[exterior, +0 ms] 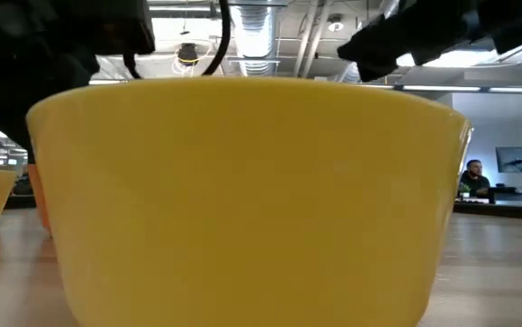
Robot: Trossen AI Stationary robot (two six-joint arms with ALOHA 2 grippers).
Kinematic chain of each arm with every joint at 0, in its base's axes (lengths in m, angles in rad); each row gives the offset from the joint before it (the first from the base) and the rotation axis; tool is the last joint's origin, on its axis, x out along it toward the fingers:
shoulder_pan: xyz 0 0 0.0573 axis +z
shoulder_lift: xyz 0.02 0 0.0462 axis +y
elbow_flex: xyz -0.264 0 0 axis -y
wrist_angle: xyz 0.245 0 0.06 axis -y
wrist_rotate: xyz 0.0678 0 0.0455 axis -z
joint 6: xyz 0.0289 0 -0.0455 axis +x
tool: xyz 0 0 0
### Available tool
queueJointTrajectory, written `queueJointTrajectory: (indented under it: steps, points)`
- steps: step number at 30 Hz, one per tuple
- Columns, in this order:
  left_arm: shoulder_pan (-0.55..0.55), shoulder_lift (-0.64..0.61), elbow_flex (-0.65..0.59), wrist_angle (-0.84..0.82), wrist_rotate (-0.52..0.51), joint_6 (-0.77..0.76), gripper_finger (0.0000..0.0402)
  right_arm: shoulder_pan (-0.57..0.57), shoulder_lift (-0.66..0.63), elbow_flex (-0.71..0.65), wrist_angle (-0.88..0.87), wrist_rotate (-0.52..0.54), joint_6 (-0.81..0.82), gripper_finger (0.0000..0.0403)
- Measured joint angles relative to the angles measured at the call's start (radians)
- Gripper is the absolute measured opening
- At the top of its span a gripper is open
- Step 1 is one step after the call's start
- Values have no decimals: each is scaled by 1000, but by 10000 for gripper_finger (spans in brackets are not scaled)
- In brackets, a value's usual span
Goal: Pick & Place Mini bowls
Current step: Stack the orange bowl on the orange bowl on the shelf
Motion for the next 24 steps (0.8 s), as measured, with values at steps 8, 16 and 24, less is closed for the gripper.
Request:
queueJointTrajectory:
  steps: [8,16,24]
  points:
    - [38,0,135,8,36,222,8,0,157,81,-3,-153,-162,120]
    - [128,0,189,0,164,412,8,0,282,319,-309,-232,-339,120]
    - [154,-2,189,4,178,526,7,-5,399,472,-463,-232,-426,120]
